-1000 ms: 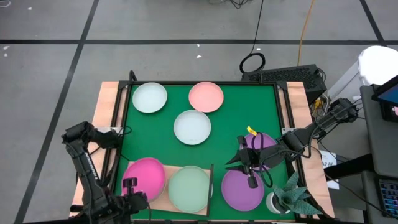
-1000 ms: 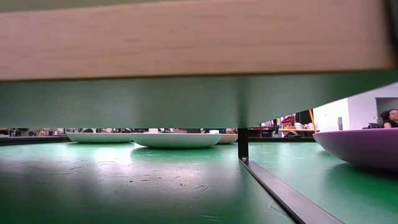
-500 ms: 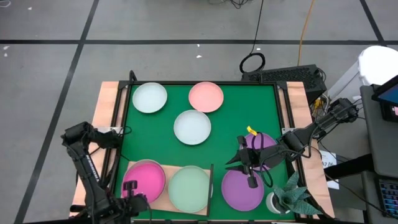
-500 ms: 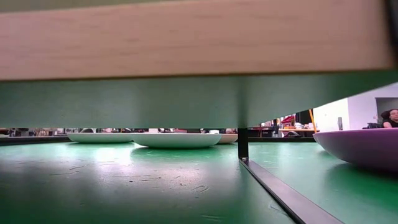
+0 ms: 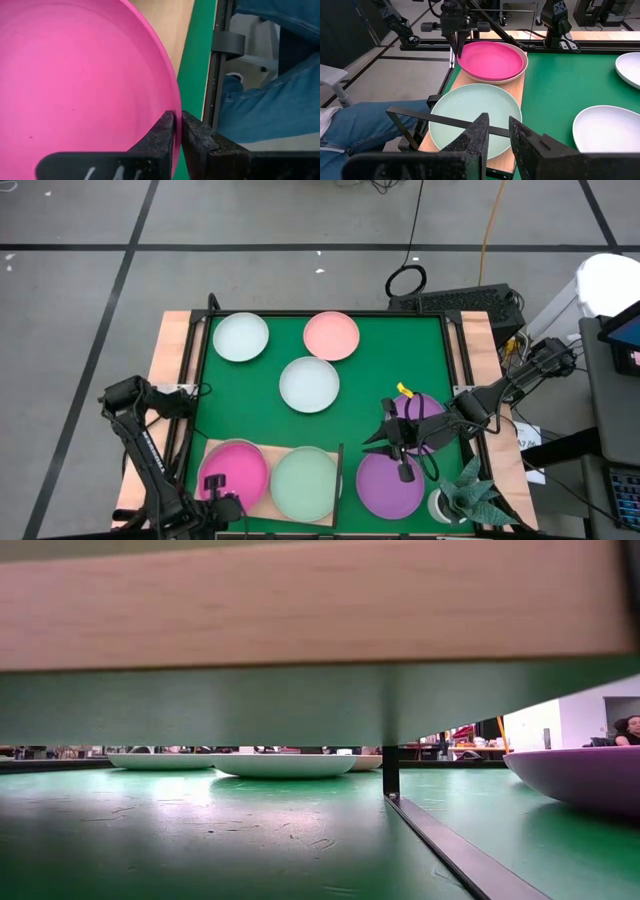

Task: Place and stack plates onto a shelf
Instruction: Stack the pink plate on top of the brown plate on the shelf, then stack the top purple plate on top of the green plate on the shelf

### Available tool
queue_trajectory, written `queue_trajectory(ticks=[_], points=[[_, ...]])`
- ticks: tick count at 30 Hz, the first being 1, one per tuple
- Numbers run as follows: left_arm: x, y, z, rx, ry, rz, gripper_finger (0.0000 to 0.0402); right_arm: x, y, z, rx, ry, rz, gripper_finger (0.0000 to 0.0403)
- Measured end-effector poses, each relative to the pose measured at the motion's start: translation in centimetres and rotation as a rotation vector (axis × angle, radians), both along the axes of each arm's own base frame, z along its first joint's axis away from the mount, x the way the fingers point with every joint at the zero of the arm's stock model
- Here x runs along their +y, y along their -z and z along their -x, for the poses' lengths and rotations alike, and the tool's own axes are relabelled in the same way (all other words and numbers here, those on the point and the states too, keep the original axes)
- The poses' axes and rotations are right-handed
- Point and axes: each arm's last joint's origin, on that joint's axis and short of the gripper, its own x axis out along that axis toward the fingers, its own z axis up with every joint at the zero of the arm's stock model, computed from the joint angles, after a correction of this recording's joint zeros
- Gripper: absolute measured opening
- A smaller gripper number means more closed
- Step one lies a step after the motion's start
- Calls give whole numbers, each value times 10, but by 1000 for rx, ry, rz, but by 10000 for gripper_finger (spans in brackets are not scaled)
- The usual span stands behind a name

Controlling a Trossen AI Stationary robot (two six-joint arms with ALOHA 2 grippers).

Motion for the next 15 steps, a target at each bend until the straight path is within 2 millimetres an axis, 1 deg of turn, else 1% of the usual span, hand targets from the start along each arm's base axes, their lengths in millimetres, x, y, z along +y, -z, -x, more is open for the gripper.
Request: queue_trajectory(ticks=[2,4,11,15], points=[[0,0,0,5,-20,13,38,0,0,0,0,0,0,61],[-1,0,0,10,-35,25,56,0,0,0,0,0,0,61],[1,0,-1,16,-58,25,149,0,0,0,0,0,0,61],[4,-2,-6,24,-52,13,187,0,0,0,0,0,0,61]])
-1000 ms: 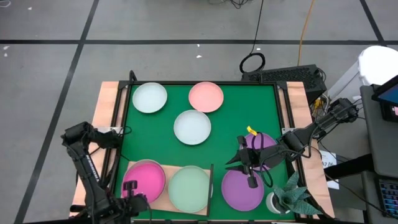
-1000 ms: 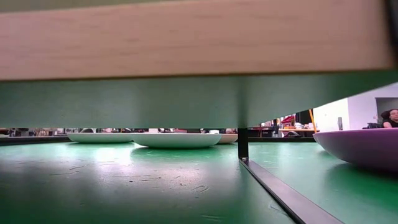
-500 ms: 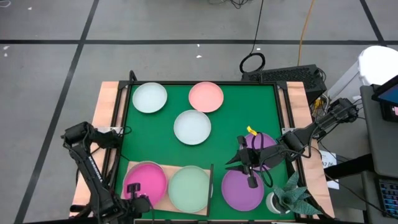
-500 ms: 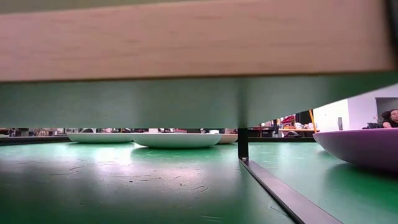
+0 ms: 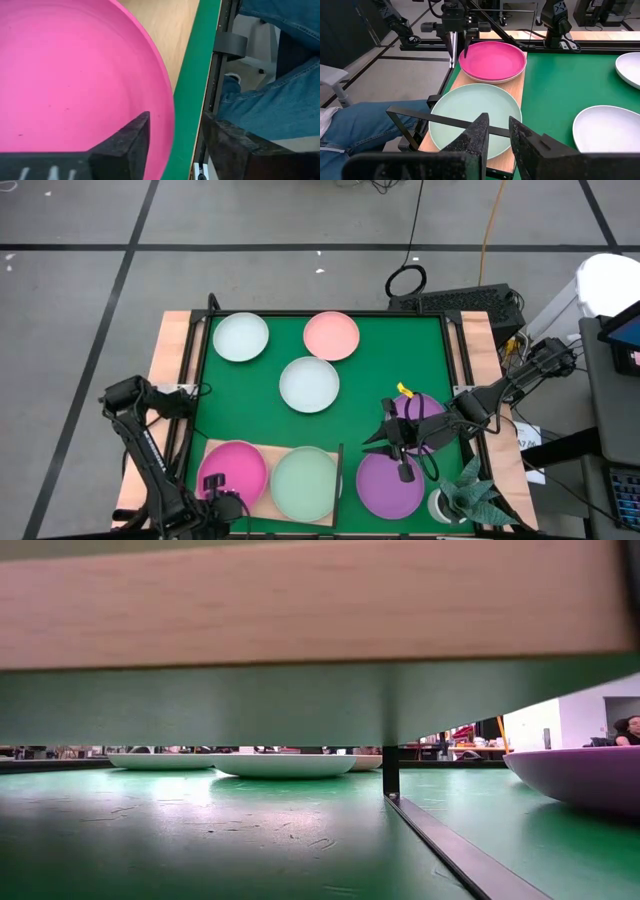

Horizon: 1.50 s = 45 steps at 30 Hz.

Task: Place and stack plates onto a shelf
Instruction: Stack the top purple plate on top of the green plate on the shelf

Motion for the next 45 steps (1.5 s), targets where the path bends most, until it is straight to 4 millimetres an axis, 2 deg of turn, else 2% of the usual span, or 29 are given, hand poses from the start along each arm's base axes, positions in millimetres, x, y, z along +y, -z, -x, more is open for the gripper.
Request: queue_trajectory(ticks=[9,17,25,32,36,40,45], points=[[23,-32,-11,0,19,31,200,0,0,0,0,0,0,61],[60,-65,-19,-163,105,-83,200,-4,6,1,68,44,-26,61],[92,-94,-23,-330,173,-210,200,-14,19,6,234,159,-84,61],[101,-101,-25,-387,179,-285,200,-24,39,21,492,376,-127,61],[102,-101,-25,-403,183,-318,200,-28,56,25,643,488,-84,61],[104,-101,-28,-402,182,-329,200,-29,69,24,759,467,60,61],[104,-102,-27,-404,195,-338,200,-35,76,19,808,425,162,61]])
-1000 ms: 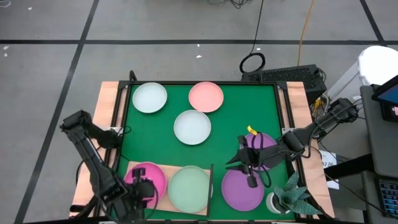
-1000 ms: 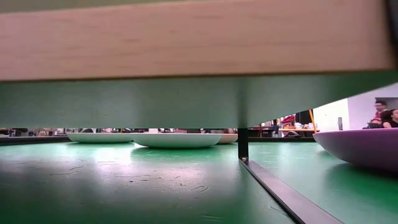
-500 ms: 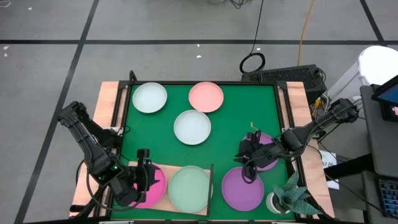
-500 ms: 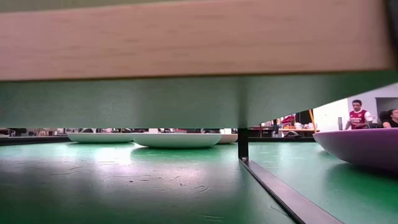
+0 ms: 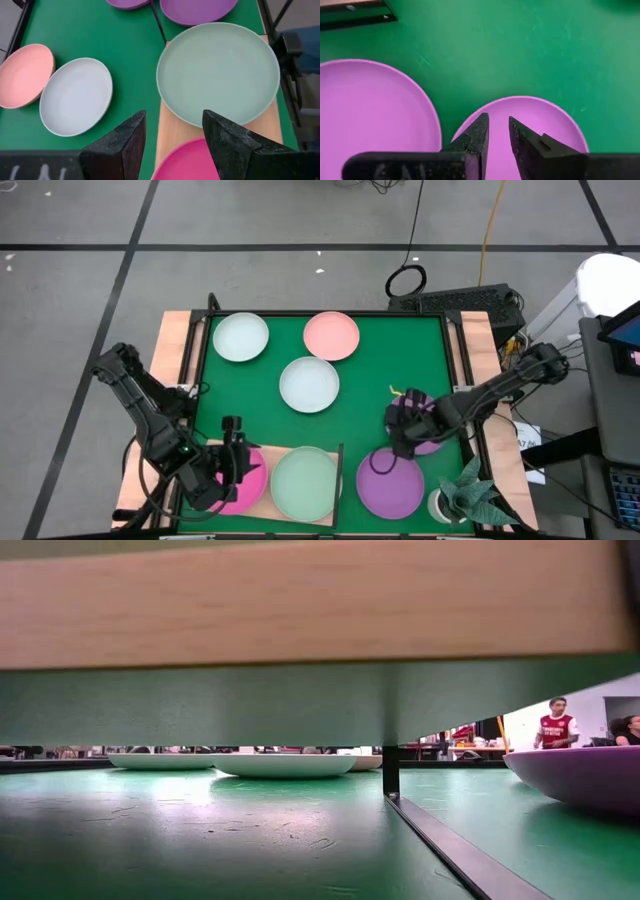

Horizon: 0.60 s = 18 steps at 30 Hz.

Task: Place and stack plates onto a shelf
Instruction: Stack the top purple plate on top of the green plate on the shelf

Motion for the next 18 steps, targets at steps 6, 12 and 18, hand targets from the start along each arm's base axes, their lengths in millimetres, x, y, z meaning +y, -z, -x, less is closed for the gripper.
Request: queue_trajectory(ticks=[6,12,18], points=[[0,0,-1,-6,8,-16,200,-16,14,-4,98,-232,108,61],[0,0,-1,-9,10,-15,200,-40,54,-1,190,-436,190,61],[0,0,-1,-8,15,-20,200,-59,84,7,258,-571,212,61]])
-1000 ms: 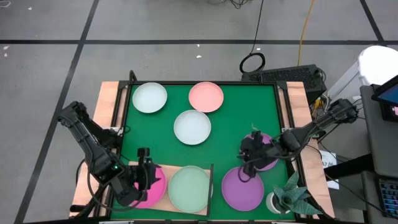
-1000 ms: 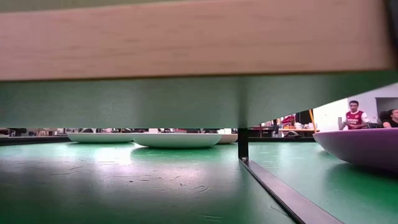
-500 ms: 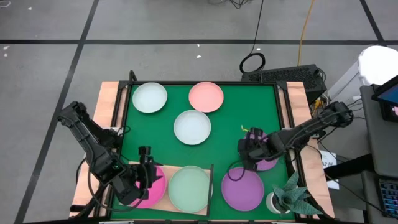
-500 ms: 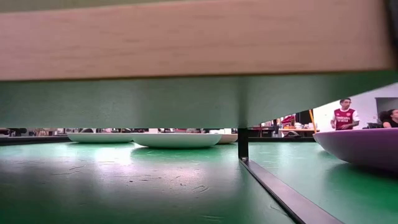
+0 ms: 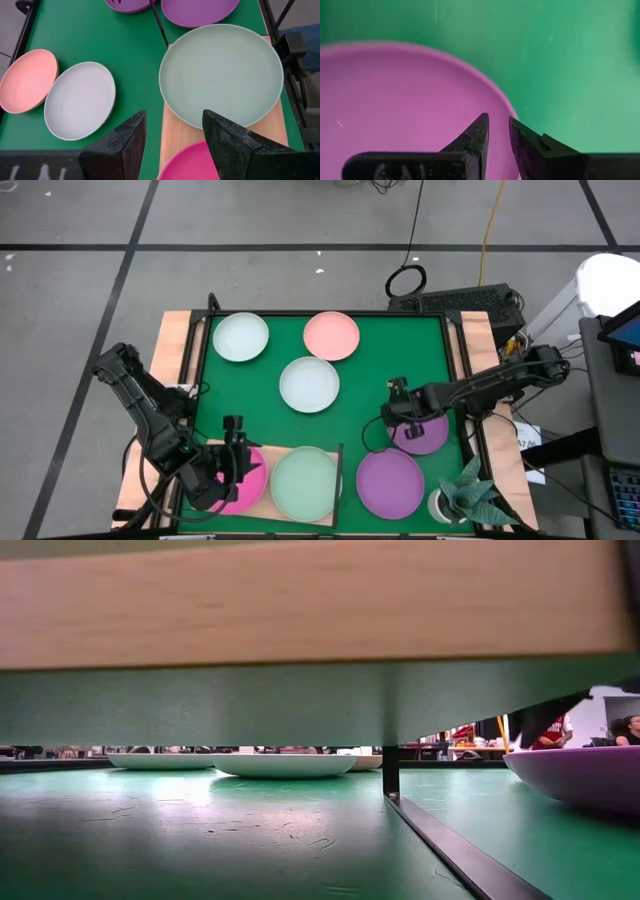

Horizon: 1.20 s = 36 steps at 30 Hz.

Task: Place and stack plates onto a shelf
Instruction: Stack the top purple plate on top of the green plate on the shelf

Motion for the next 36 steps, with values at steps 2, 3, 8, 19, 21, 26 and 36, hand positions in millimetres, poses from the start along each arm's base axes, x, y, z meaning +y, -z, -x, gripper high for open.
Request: queue_trajectory(ticks=[2,3,8,19,21,26,36], points=[[0,0,0,0,0,0,200,-7,4,2,23,-5,-11,61],[0,0,0,0,-1,-1,200,-11,6,2,32,-8,-15,61],[3,0,-3,-5,-16,-5,200,-28,12,3,42,-10,-34,62],[6,0,-6,-6,-26,-10,200,-37,13,0,21,-35,-44,91],[6,0,-6,-9,-23,-10,200,-37,13,-1,12,-35,-43,96],[6,-1,-9,-22,-16,-8,200,-40,12,-3,-6,-51,-10,98],[8,-1,-10,-21,-18,-13,200,-49,12,-5,-11,-80,-21,98]])
